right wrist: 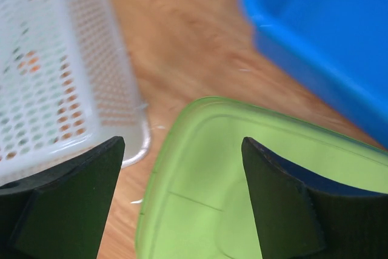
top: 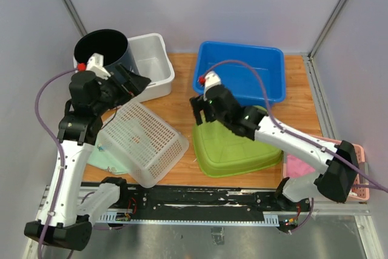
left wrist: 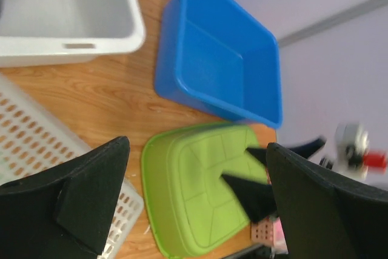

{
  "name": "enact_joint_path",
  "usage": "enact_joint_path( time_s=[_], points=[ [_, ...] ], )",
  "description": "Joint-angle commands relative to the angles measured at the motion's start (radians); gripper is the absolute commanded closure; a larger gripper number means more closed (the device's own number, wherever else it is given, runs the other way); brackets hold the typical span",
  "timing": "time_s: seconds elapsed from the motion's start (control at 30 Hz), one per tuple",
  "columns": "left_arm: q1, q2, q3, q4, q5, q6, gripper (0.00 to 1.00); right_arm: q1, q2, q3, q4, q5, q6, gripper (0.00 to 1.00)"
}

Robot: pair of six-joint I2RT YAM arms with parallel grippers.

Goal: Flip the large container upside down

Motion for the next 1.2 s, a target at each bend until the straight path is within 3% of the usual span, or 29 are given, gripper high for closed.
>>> enact_joint_path(
  time_s=[0.0,0.13,0.2,0.33,0.53,0.6,0.7,0.87,0.93,1.0,1.17],
  points=[
    [-0.215,0.078,0.065,0.063,-0.135,0.061,0.01,-0.203,0.021,0.146,-0.235,0.092,0.011,0.2],
    [-0.332,0.143,0.148,0.073,-0.236,0.114,0.01,-0.27,0.165,0.363,-0.345,0.151,0.098,0.23],
    [-0.337,0.154,0.166,0.083,-0.28,0.147,0.01,-0.268,0.245,0.468,-0.384,0.231,0.172,0.23],
    [-0.338,0.167,0.161,0.082,-0.302,0.163,0.01,-0.272,0.405,0.687,-0.403,0.257,0.179,0.22],
    [-0.338,0.138,0.107,0.082,-0.306,0.142,0.01,-0.296,0.747,1.13,-0.613,0.265,0.294,0.21],
    [-0.338,0.122,0.092,0.082,-0.307,0.142,0.01,-0.305,0.828,1.211,-0.625,0.245,0.316,0.22],
    [-0.338,0.093,0.067,0.081,-0.322,0.139,0.01,-0.314,0.904,1.243,-0.568,0.212,0.323,0.21],
    [-0.338,0.011,-0.004,0.109,-0.385,0.115,0.01,-0.314,0.936,1.151,-0.409,0.204,0.313,0.24],
    [-0.338,-0.001,-0.016,0.108,-0.389,0.113,0.01,-0.314,0.961,1.161,-0.394,0.191,0.303,0.31],
    [-0.337,-0.007,-0.023,0.105,-0.389,0.11,0.01,-0.314,0.982,1.171,-0.378,0.15,0.283,0.49],
    [-0.338,-0.015,-0.037,0.116,-0.395,0.093,0.01,-0.319,0.988,1.147,-0.337,0.081,0.273,0.67]
  ],
)
